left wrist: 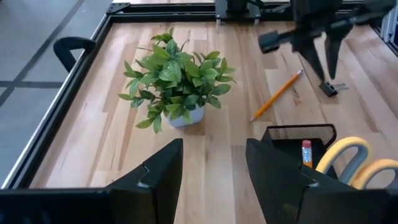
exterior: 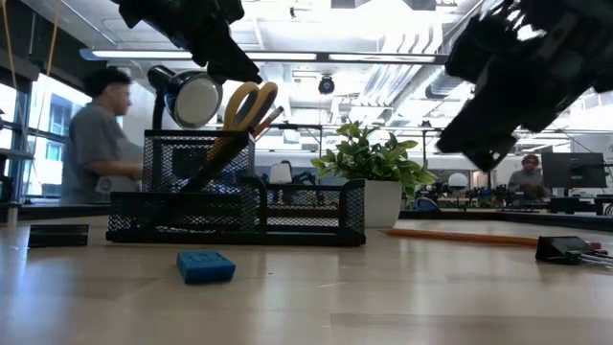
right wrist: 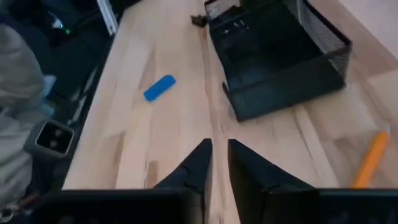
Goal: Pick and place office supplies into organizer
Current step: Put the orange pencil into the black desk organizer
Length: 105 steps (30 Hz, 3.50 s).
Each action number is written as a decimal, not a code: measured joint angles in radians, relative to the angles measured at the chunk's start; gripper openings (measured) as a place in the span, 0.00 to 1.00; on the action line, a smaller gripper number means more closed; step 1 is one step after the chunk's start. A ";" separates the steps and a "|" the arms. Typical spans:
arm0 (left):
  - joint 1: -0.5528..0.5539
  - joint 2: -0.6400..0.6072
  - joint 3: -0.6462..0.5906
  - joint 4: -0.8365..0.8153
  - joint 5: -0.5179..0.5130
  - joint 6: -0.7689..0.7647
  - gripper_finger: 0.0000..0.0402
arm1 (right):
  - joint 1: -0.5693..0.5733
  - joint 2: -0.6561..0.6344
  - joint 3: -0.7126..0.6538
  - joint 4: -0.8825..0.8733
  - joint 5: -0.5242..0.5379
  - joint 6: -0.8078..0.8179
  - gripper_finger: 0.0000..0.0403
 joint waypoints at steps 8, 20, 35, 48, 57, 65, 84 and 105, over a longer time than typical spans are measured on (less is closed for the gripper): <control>0.000 0.000 0.000 -0.024 0.000 -0.046 0.41 | -0.024 0.053 0.000 0.045 -0.023 -0.163 0.11; 0.000 0.000 0.000 -0.031 -0.004 -0.095 0.41 | -0.033 0.008 0.000 0.256 -0.046 -0.227 0.05; -0.002 0.008 0.000 0.002 -0.004 -0.123 0.41 | -0.022 0.008 0.006 0.291 0.055 -0.307 0.01; -0.022 0.061 -0.001 0.024 -0.012 -0.123 0.41 | 0.119 0.008 0.323 -0.462 0.480 -0.271 0.00; -0.024 0.060 -0.001 0.023 0.026 -0.125 0.41 | 0.293 0.006 0.303 -0.620 0.631 0.156 0.00; -0.062 0.060 -0.001 0.050 0.022 -0.117 0.41 | 0.474 0.024 0.153 -0.645 0.800 0.501 0.00; -0.059 0.060 0.000 0.052 0.014 -0.170 0.41 | 0.513 0.258 0.079 -0.482 0.732 0.638 0.26; -0.060 0.109 0.000 0.057 0.014 -0.167 0.41 | 0.513 0.356 0.082 -0.512 0.785 0.694 0.05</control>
